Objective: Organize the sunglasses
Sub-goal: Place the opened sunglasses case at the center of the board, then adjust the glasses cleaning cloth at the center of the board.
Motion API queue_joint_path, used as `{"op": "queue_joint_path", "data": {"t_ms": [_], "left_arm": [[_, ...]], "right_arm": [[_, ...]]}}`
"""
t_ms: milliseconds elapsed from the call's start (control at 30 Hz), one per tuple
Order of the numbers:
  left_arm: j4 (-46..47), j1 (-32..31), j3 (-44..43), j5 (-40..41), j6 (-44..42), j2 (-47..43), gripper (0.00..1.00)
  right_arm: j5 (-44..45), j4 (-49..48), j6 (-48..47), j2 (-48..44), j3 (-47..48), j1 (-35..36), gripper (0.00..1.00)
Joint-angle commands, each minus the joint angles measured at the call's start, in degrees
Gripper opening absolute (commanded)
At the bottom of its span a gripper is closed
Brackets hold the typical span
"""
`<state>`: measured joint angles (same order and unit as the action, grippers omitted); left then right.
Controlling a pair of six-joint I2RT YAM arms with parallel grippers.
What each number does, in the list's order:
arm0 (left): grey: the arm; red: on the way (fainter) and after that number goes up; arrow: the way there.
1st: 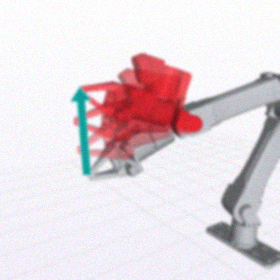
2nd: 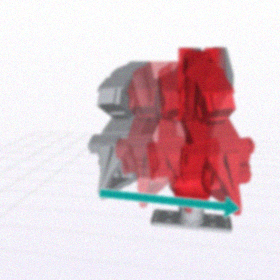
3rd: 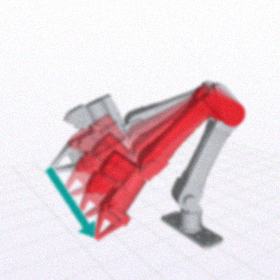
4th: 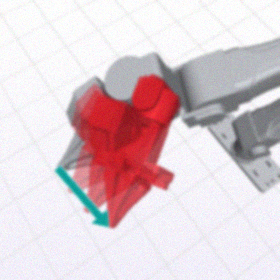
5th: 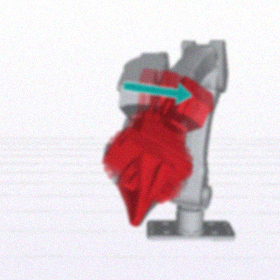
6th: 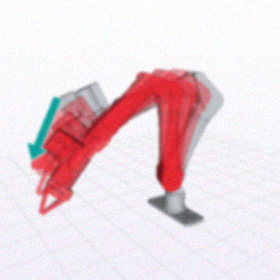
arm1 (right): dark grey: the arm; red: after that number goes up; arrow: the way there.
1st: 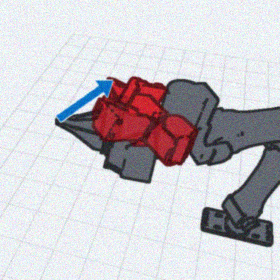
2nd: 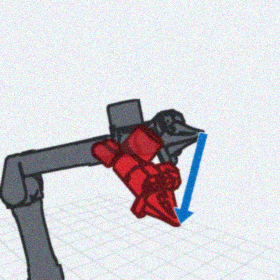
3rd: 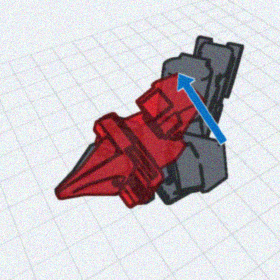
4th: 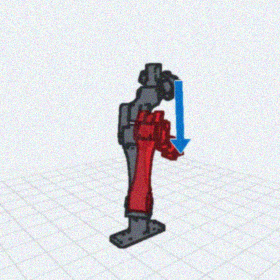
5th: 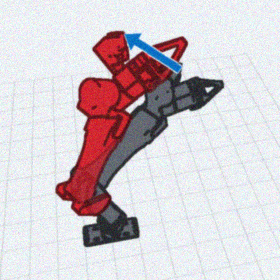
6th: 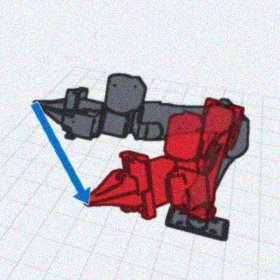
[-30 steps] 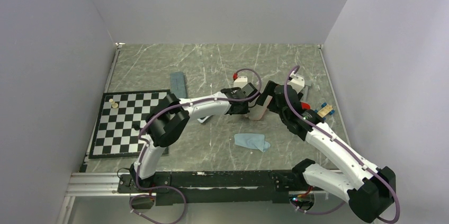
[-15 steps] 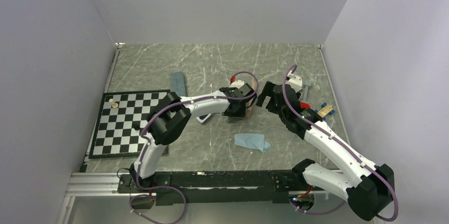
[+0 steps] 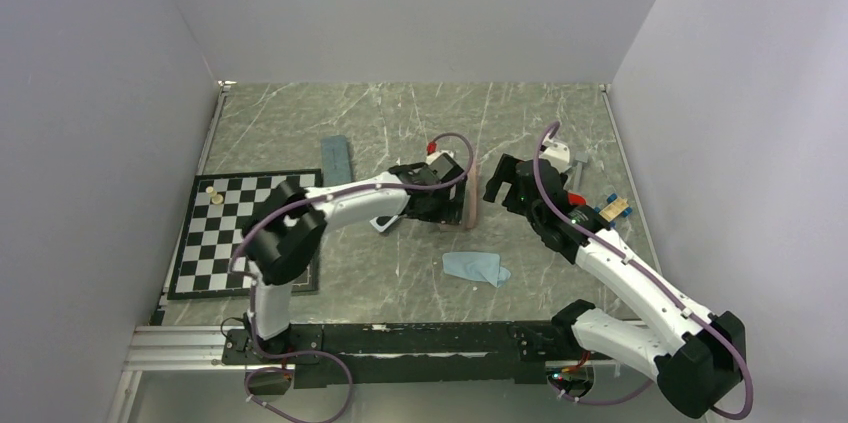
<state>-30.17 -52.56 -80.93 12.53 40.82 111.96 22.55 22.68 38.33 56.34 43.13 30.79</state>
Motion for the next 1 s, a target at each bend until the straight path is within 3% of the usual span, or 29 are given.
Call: {"op": "queue_joint_path", "data": {"t_ms": [0,67,167,333,467,667,833,967], "left_arm": [[7.01,0.73,3.3,-3.16,-2.8,-12.79,0.93],[8.98,0.99,5.73,-4.74,-3.4,-17.15,0.99],[10.17,1.31,9.46,-5.88,-4.07,-22.28,0.99],[11.95,1.4,21.36,-4.24,-6.36,-33.18,0.99],[12.32,1.93,32.89,-2.02,-3.23,-43.02,0.99],[25.12,2.52,49.95,-9.43,-2.25,-53.24,0.99],[26.03,2.72,49.68,-11.42,0.05,-48.78,0.99],[30.94,2.71,50.72,-14.71,0.43,-46.56,0.99]], "right_arm": [[-0.76,-0.29,-1.84,-2.97,2.75,-0.31,1.0],[-1.39,0.03,-2.39,-3.77,2.68,-0.42,1.0],[-3.53,1.63,-4.26,-4.86,2.72,-0.36,1.0],[-8.64,14.52,-1.72,-6.19,3.25,-0.3,1.0],[-14.48,21.62,2.38,-7.58,-1.93,-0.29,1.0],[-22.26,11.82,5.59,-6.36,-13.09,-0.24,0.96],[-20.21,-2.07,5.52,-1.56,-18.82,-0.29,0.87],[-17.34,-6.18,5.99,2.55,-19.41,-0.2,0.81]]}}
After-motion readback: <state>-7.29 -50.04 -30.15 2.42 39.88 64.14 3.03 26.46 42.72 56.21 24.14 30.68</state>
